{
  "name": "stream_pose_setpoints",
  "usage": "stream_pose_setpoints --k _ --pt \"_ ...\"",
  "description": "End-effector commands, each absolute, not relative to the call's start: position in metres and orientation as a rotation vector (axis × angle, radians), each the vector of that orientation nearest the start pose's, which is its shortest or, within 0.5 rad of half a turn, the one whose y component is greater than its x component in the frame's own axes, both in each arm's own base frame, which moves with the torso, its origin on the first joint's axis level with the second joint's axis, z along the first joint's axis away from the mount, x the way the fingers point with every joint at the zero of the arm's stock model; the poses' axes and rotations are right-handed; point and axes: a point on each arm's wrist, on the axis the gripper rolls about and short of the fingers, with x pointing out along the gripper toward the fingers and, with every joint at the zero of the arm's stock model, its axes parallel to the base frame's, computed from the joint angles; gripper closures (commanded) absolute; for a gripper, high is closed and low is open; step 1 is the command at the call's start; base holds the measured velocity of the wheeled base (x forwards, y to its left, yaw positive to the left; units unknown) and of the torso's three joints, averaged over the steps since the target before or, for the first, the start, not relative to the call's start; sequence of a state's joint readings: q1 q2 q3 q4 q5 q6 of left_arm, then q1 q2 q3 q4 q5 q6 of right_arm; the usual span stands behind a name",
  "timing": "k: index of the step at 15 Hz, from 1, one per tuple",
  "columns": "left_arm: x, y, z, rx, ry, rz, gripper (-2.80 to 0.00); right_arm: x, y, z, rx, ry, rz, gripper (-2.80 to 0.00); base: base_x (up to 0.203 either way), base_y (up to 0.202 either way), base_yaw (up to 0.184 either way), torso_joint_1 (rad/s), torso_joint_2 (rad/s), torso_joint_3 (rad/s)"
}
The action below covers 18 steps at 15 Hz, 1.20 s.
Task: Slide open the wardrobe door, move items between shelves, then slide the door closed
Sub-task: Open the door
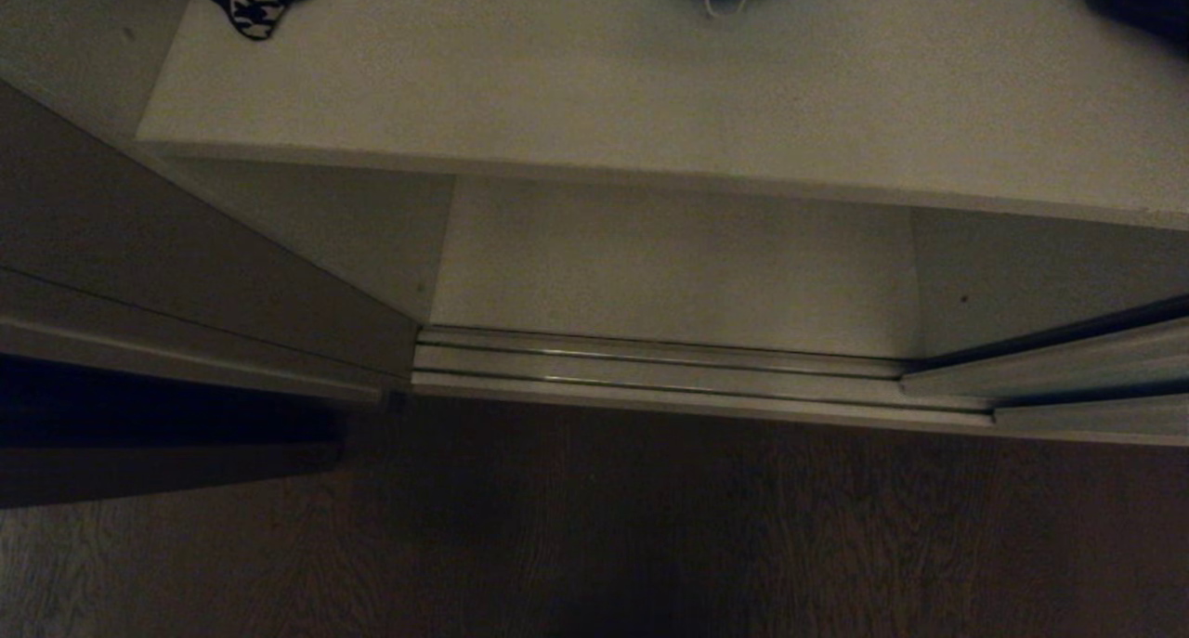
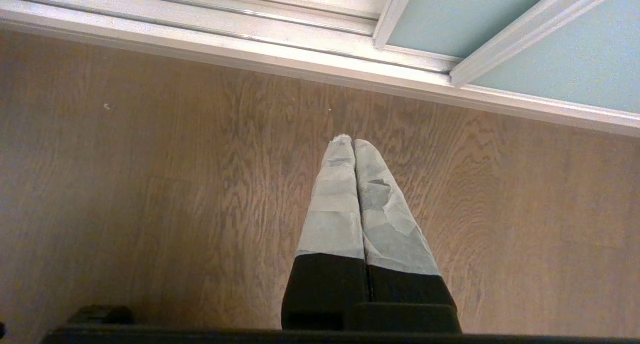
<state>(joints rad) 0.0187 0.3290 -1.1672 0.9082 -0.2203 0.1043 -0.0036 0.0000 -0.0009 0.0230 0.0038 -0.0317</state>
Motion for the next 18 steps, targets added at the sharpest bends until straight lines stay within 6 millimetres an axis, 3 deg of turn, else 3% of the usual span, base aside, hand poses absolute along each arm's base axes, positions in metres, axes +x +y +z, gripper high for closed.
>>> stream_pose_setpoints --k 1,4,12,14,18 --pt "-0.12 -0.005 0.231 0.102 0.07 -0.181 0.0 -0.023 0.0 0.074 -0.032 0.02 0.001 0.0 0.0 0.0 0.0 0.0 0.0 0.0" --pt "-0.108 -0.004 0.189 0.14 0.095 -0.151 0.0 -0.023 0.0 0.073 -0.032 0.02 0.002 0.0 0.0 0.0 0.0 0.0 0.0 0.0" --pt "-0.034 -0.001 0.102 0.166 -0.039 -0.059 0.0 -0.023 0.0 0.073 -0.032 0.02 0.002 0.0 0.0 0.0 0.0 0.0 0.0 0.0" --pt "-0.026 -0.002 0.095 0.155 -0.149 -0.055 0.0 -0.023 0.0 0.073 -0.032 0.021 0.002 0.0 0.0 0.0 0.0 0.0 0.0 0.0" --pt "-0.025 -0.004 0.096 0.109 -0.207 -0.167 0.0 -0.023 0.0 0.073 -0.032 0.021 0.002 0.0 0.0 0.0 0.0 0.0 0.0 0.0"
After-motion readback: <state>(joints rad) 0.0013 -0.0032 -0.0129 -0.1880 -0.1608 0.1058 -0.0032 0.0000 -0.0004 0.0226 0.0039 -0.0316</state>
